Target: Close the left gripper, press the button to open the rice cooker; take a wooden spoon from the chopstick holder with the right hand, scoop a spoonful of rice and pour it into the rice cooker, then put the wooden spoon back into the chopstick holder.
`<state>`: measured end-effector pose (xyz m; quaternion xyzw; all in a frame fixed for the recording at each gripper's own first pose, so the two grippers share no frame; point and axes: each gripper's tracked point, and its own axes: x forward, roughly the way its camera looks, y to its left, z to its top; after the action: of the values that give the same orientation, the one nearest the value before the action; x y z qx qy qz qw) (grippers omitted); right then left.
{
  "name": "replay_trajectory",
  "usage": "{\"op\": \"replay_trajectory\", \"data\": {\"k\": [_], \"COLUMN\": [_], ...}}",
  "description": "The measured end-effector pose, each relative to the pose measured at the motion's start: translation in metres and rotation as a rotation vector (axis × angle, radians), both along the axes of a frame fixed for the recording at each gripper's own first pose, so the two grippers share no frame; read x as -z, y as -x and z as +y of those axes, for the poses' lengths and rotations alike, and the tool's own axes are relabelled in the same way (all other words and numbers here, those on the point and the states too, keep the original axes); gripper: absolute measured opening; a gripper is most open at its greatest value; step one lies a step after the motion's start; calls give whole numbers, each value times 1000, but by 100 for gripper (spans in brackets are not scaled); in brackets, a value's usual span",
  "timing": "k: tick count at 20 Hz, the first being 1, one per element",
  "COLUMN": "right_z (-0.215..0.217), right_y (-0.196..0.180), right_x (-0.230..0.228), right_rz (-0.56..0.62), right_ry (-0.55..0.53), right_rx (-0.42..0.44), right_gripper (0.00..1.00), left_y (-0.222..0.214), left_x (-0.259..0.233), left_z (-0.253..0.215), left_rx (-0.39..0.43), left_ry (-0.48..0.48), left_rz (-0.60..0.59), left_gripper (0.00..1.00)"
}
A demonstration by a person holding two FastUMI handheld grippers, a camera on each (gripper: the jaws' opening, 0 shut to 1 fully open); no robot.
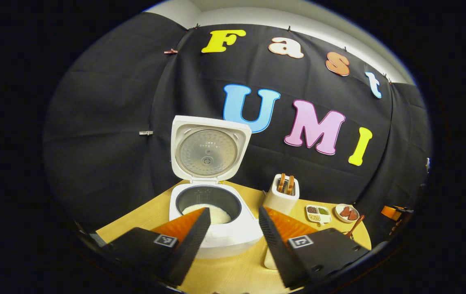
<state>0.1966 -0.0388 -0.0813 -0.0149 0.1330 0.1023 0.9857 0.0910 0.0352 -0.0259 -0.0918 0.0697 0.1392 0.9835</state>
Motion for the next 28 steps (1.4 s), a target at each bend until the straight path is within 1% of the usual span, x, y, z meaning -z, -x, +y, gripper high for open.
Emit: {"op": "replay_trajectory", "data": {"k": [2, 3, 8, 16, 18, 19, 20, 22, 24, 25, 26, 27, 28], "right_z": [0, 1, -3, 0, 1, 3, 5, 6, 12, 12, 11, 11, 10], "right_y": [-8, -12, -37, -82, -90, -94, -98, -107, -111, -111, -115, -115, -115], "right_x": [12, 18, 59, 139, 157, 167, 175, 185, 189, 190, 190, 188, 186], "right_rz": [26, 42, 155, 332, 391, 423, 447, 471, 496, 506, 507, 506, 512], "right_ry": [-6, -11, -41, -70, -94, -115, -136, -163, -208, -226, -235, -249, -255], "right_rx": [-13, -19, -32, -47, -34, -32, -28, -19, -16, -7, 9, 18, 36], "right_gripper": [98, 98, 98, 98, 98, 93, 99, 96, 85, 75, 73, 34, 35], "left_y": [3, 4, 8, 27, 31, 32, 33, 35, 37, 38, 39, 40, 41], "left_x": [4, 8, 25, 77, 86, 91, 94, 99, 100, 101, 102, 104, 105], "left_z": [-5, -10, -33, -67, -77, -80, -83, -87, -91, -94, -95, -97, -98], "left_rx": [-20, -25, -36, -76, -78, -80, -82, -88, -95, -94, -94, -94, -94], "left_ry": [-28, -34, -7, 11, 27, 30, 29, 22, 22, 25, 28, 29, 29], "left_rz": [12, 22, 71, 194, 216, 224, 233, 247, 252, 252, 252, 253, 255], "left_gripper": [97, 96, 96, 95, 96, 96, 96, 96, 96, 96, 96, 96, 96]}}
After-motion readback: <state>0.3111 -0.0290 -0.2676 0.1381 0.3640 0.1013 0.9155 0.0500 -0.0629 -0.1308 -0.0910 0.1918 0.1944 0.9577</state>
